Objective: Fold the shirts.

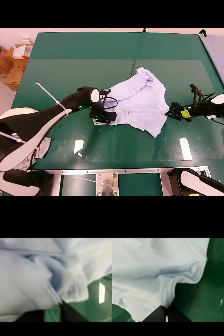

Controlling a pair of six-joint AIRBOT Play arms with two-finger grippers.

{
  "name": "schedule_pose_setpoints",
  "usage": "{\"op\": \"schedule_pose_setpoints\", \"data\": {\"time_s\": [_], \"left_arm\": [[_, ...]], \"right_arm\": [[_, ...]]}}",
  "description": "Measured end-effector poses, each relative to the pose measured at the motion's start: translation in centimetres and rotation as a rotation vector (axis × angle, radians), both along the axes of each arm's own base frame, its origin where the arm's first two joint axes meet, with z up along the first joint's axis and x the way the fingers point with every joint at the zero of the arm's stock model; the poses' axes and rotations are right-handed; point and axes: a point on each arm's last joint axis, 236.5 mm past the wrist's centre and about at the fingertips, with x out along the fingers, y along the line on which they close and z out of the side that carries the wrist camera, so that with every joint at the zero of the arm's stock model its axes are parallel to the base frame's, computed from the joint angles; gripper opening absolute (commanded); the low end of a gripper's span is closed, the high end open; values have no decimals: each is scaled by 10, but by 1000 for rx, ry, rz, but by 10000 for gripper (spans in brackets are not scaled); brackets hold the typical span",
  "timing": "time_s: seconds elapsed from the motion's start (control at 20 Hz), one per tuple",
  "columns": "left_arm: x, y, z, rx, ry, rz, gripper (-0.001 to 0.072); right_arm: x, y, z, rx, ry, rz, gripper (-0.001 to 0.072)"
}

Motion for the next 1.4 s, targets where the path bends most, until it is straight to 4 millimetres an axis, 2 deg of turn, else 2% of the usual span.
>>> {"op": "schedule_pose_setpoints", "data": {"time_s": [0.15,0.2,0.3,0.4,0.55,0.6,0.65,0.7,0.75,0.85,1.0,1.15,1.25,1.4], "left_arm": [[10,-3,7,9,-34,-1,23],[13,-2,16,12,-47,-12,23],[18,-5,44,2,-77,-42,23],[25,6,81,16,-121,-75,23],[35,40,139,25,-182,-63,23],[36,58,152,43,-191,-50,23],[36,81,160,80,-184,-31,23],[40,94,167,80,-194,-10,23],[36,98,172,57,-179,-1,23],[31,104,166,19,-145,12,23],[9,94,140,-69,-58,-21,22],[-14,125,92,-6,43,-18,22],[-24,162,63,44,102,16,22],[-29,201,40,27,138,50,23]], "right_arm": [[1,1,1,4,-6,4,17],[1,1,1,4,-7,7,16],[1,-3,2,2,-9,-1,16],[2,-16,3,-6,-14,-32,16],[3,-38,6,0,-19,-105,16],[3,-46,6,-5,-23,-128,16],[2,-59,5,-31,-25,-152,16],[2,-64,5,-32,-26,-165,16],[2,-61,7,-10,-24,-172,16],[0,-60,7,-1,-20,-172,16],[-2,-47,8,19,-11,-128,16],[-5,-52,6,2,-4,-122,16],[-7,-58,6,-1,1,-135,16],[-10,-62,5,-3,8,-146,16]]}}
